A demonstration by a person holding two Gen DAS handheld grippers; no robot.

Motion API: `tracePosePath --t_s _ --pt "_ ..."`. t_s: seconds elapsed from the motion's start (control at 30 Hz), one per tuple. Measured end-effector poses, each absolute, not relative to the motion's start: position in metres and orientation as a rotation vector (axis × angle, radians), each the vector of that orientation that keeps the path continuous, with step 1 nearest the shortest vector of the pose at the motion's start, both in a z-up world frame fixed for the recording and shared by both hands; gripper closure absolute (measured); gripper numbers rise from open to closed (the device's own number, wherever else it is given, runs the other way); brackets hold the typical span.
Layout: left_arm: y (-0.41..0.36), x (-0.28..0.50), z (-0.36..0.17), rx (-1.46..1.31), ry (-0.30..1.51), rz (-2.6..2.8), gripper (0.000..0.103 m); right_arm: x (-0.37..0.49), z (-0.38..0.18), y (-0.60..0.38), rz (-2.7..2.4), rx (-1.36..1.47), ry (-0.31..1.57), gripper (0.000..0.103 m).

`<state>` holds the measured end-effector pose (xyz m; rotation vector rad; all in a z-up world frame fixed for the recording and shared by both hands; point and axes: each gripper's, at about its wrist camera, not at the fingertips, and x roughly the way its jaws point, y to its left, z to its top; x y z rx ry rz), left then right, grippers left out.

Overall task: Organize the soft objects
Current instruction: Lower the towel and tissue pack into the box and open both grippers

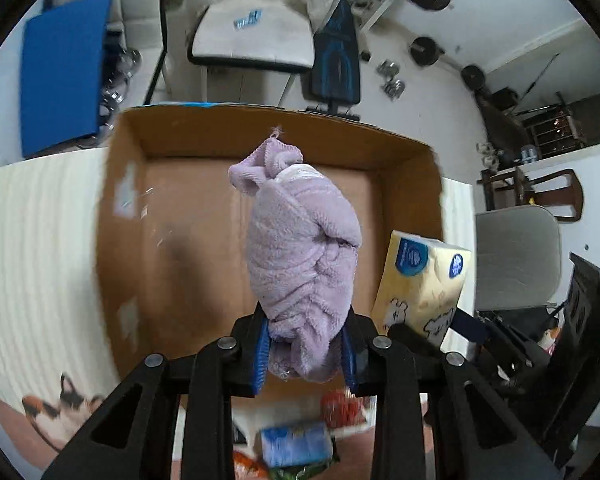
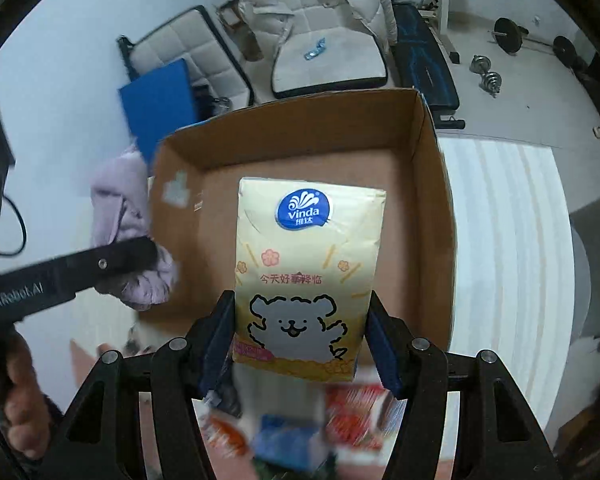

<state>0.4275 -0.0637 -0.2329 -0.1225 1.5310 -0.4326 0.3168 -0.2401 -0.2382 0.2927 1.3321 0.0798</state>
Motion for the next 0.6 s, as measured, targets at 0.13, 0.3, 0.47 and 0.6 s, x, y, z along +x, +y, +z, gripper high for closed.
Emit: tracePosePath --t_s 0.13,0.3,0.47,0.6 --pt "-0.089 0.470 -0.274 -0.102 1.619 -0.448 0.077 0.359 -0.274 -0.250 0.054 0.225 1.371 0.039" --pt "-0.108 0.497 -0.320 -0.121 1.725 -0.445 0.077 0.398 -0.316 -0.258 0.042 0.185 1.445 0.039" --pt "-0.122 0.507 -0.345 -0.112 1.794 -0.459 0.077 0.414 -0.337 -0.256 0.029 0.142 1.487 0.039" --pt "-0.128 0.512 -0.353 -0.106 1.814 -0.446 0.075 0.421 -0.346 -0.254 0.012 0.131 1.515 0.038"
